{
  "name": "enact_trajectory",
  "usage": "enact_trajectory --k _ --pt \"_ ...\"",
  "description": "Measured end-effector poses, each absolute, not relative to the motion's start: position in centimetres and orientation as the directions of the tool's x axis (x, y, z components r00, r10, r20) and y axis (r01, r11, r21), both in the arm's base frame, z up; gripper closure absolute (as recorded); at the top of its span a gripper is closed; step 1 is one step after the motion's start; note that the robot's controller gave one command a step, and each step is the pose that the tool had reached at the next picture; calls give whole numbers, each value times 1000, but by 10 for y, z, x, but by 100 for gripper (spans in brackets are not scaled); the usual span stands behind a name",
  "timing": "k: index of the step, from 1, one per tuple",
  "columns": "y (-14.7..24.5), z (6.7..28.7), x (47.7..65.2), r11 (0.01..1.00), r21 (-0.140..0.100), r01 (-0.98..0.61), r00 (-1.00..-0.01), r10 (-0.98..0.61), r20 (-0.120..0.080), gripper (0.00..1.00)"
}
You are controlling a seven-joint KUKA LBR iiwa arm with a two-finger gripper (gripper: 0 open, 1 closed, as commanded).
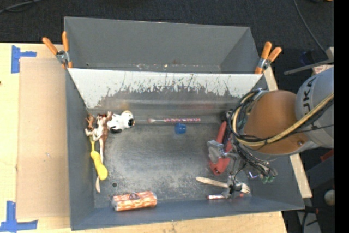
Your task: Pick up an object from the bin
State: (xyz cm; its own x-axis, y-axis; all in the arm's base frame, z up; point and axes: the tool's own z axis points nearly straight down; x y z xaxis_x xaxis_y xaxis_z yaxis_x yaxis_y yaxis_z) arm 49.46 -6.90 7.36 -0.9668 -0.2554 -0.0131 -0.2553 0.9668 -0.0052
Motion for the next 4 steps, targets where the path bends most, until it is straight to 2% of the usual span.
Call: enact_trajectory --k 1,2,3,4 --pt "-67 109 507 893 -6 -451 -893 -451 -8 0" --pt "-74 113 521 877 -4 -481 -877 -481 -9 0" --pt "-70 105 525 976 -1 -216 -976 -216 -9 0" --pt "-78 100 531 954 -4 -301 -954 -301 -12 100"
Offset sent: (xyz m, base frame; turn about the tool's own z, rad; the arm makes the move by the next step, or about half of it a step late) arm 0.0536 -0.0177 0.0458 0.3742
